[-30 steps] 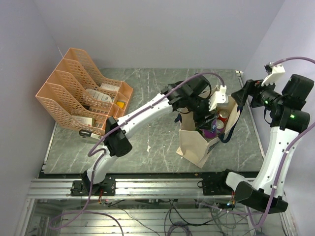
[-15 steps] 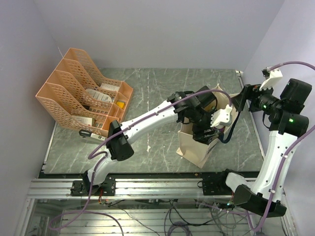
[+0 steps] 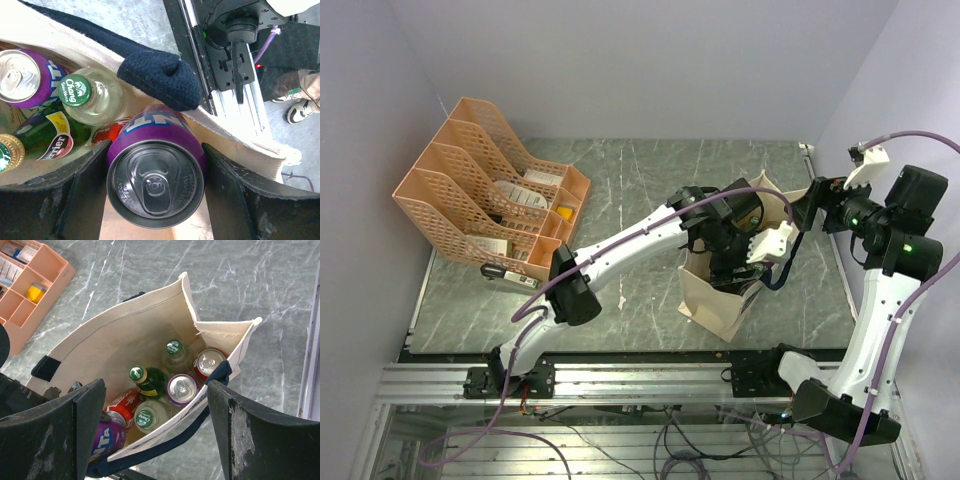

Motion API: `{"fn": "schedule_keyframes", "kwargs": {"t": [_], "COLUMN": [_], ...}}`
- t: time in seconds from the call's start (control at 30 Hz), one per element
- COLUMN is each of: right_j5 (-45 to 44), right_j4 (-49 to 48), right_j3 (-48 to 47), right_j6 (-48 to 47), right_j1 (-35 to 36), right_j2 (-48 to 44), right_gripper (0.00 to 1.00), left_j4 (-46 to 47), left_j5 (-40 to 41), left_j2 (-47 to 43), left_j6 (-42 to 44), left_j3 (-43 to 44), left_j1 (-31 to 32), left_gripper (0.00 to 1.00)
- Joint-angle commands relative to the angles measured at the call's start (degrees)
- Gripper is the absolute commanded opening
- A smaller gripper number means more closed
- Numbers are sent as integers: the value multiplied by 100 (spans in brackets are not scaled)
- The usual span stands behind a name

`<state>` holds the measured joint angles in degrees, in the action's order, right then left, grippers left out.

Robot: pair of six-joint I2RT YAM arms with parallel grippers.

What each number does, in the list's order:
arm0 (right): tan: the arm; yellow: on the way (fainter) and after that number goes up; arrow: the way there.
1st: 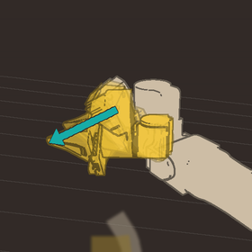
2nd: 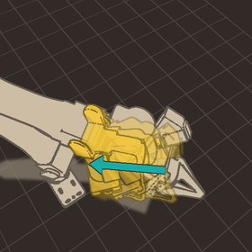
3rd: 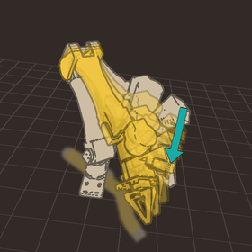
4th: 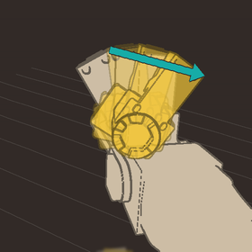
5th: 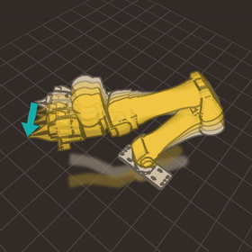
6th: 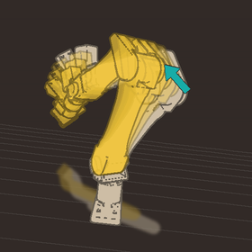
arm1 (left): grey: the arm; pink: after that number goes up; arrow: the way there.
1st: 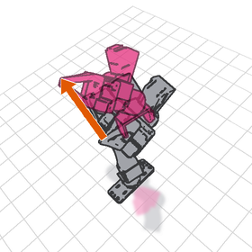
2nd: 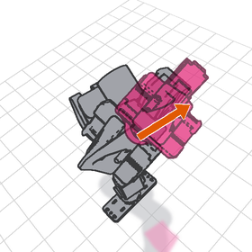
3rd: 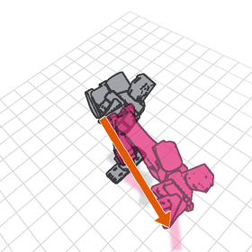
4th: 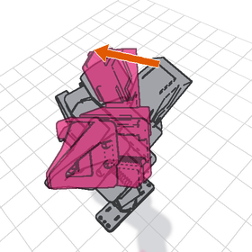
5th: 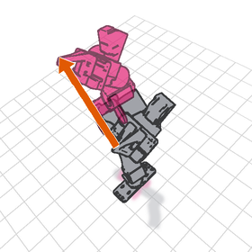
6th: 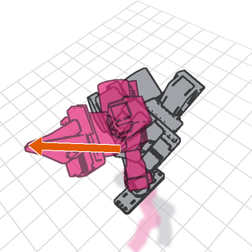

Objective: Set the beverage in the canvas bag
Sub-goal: Place the drink in the canvas bag.

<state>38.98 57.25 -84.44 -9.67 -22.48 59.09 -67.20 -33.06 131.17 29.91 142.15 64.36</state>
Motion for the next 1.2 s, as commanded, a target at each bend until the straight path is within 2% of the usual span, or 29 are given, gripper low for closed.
{"fn": "schedule_keyframes", "kwargs": {"t": [0.0,0.13,0.37,0.53,0.67,0.9,1.17], "right_j5": [-37,-79,-109,-76,-85,-61,-16], "right_j4": [-86,-58,-95,-135,-114,-117,-164], "right_j3": [125,163,271,330,330,386,490], "right_j6": [97,55,53,111,73,59,-17], "right_j1": [-2,-2,-2,-2,-3,-2,-3], "right_j2": [-111,-134,-170,-169,-145,-91,1], "right_gripper": [83,83,83,83,83,83,83], "left_j4": [-346,-284,-310,51,154,-788,-843], "left_j5": [-391,-560,-788,-723,-1073,-826,-940], "left_j2": [126,254,198,30,-39,-95,-352], "left_j6": [289,442,1247,1365,1146,1359,1209], "left_j3": [206,224,141,83,202,336,217], "left_j1": [33,33,54,77,78,60,51], "left_gripper": [7,7,7,7,7,7,7]}}
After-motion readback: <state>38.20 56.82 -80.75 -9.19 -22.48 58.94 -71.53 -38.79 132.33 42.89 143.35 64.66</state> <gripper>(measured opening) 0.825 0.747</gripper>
